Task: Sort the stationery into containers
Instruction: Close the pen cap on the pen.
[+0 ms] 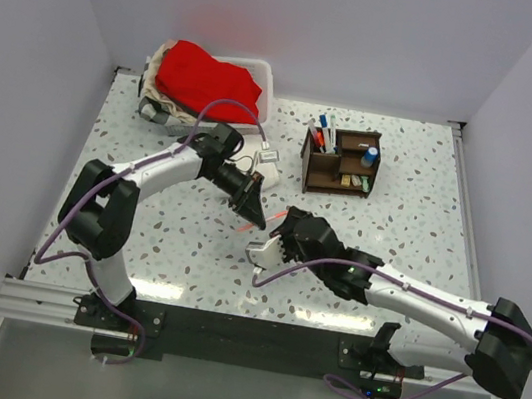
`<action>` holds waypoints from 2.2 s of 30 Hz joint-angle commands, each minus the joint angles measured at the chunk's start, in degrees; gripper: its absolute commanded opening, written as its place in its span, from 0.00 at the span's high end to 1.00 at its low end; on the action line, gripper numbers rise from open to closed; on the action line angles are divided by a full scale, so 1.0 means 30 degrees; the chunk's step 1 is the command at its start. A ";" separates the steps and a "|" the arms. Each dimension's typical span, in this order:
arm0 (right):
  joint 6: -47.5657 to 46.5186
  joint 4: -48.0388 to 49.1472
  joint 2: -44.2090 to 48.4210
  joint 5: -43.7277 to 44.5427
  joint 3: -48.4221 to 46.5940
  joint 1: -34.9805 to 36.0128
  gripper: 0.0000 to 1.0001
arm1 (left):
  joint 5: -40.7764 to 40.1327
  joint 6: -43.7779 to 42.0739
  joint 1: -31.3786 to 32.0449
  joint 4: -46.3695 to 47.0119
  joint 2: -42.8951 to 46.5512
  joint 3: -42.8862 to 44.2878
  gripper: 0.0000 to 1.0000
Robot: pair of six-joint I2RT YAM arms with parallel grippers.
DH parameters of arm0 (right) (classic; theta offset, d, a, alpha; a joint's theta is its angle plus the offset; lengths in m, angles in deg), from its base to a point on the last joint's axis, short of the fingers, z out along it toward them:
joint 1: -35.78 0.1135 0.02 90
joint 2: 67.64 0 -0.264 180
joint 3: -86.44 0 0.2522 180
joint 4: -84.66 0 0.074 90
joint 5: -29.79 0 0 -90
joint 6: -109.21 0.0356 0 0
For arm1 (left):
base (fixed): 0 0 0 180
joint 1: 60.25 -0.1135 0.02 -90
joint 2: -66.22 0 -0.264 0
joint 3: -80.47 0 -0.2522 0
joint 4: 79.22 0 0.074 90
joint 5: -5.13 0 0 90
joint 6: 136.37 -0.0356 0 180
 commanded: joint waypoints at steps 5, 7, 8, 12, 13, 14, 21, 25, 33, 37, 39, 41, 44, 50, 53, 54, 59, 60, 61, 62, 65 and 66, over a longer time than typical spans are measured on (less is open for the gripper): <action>-0.1822 0.5250 -0.0325 -0.0217 0.0462 0.0533 1.00 | 0.0987 -0.0641 0.0453 0.0135 0.0310 0.1166 1.00; -0.1713 0.5695 -0.0589 0.0046 0.0497 0.1206 1.00 | 0.0899 -0.0084 0.0628 0.0808 0.0398 0.1313 1.00; -0.1276 0.5376 -0.0793 0.0076 0.0177 0.1441 1.00 | 0.0986 -0.0024 0.0658 0.0841 0.0340 0.1488 1.00; -0.1475 0.6044 -0.0971 0.0309 0.0494 0.2904 1.00 | 0.1103 -0.0052 0.0717 0.0783 0.0135 0.1899 1.00; -0.1506 0.6685 -0.1058 0.0629 0.0612 0.3053 1.00 | 0.1191 -0.0052 0.0717 0.0782 0.0135 0.1958 1.00; -0.1622 0.6837 -0.1262 0.0748 0.0671 0.3142 1.00 | 0.1540 0.0064 0.0717 0.0840 0.0135 0.2016 1.00; -0.2883 0.7924 -0.1937 0.0487 0.0731 0.3230 1.00 | 0.2129 0.0768 0.0746 0.1485 0.0077 0.2866 1.00; -0.2709 0.7718 -0.2113 0.0076 0.0497 0.3230 1.00 | 0.2188 0.0768 0.0805 0.1602 -0.0187 0.3247 1.00; -0.1038 0.6194 -0.2202 -0.0186 -0.0149 0.3288 1.00 | 0.1837 0.0738 0.0864 0.1749 -0.0304 0.3363 1.00; -0.1125 0.6312 -0.2319 -0.0625 -0.0265 0.3289 1.00 | 0.1545 0.0447 0.0893 0.1342 -0.0597 0.3862 1.00; -0.1213 0.6194 -0.2085 -0.0889 -0.0237 0.3289 1.00 | 0.1514 0.0212 0.0863 0.1281 -0.0627 0.3746 1.00; -0.1330 0.6135 -0.1909 -0.1563 -0.0236 0.3318 1.00 | 0.1514 0.0501 0.0893 0.1542 -0.0627 0.3629 1.00; -0.1592 0.5930 -0.1996 -0.2616 -0.0558 0.3435 1.00 | 0.1427 0.0651 0.0951 0.1837 -0.0656 0.3687 1.00; -0.1565 0.5286 -0.1469 -0.4320 -0.0470 0.3697 1.00 | 0.1836 0.0768 0.1536 0.1985 -0.1416 0.4037 1.00; -0.1594 0.5490 -0.1352 -0.3794 -0.0412 0.3787 1.00 | 0.1544 0.0623 0.1713 0.1751 -0.1244 0.4068 1.00; -0.1594 0.5896 -0.1352 -0.2950 -0.0325 0.3787 1.00 | 0.1485 0.0447 0.1742 0.1546 -0.1097 0.4010 1.00; -0.2150 0.6457 -0.1178 0.0628 -0.0178 0.3584 0.92 | 0.0549 -0.1366 0.1567 -0.0590 0.0452 0.3630 1.00; -0.2209 0.5645 -0.0915 0.1329 -0.0265 0.3408 0.55 | 0.0286 -0.1951 0.1538 -0.1784 0.0689 0.3570 1.00; -0.2180 0.4941 -0.0623 0.1742 -0.0701 0.3203 0.35 | -0.0354 -0.3059 0.1334 -0.2405 0.0894 0.3512 1.00; -0.1919 0.4325 0.0018 0.2413 -0.0995 0.2969 0.06 | -0.0680 -0.3592 0.1187 -0.2962 0.1186 0.3395 1.00; 0.0361 0.0491 0.1540 0.3854 -0.2985 0.1977 0.01 | -0.1765 -0.4680 0.0426 -0.4109 0.1832 0.2956 1.00; 0.1094 -0.0592 0.1896 0.3971 -0.3454 0.1565 0.01 | -0.1999 -0.4768 0.0250 -0.4255 0.2008 0.2925 1.00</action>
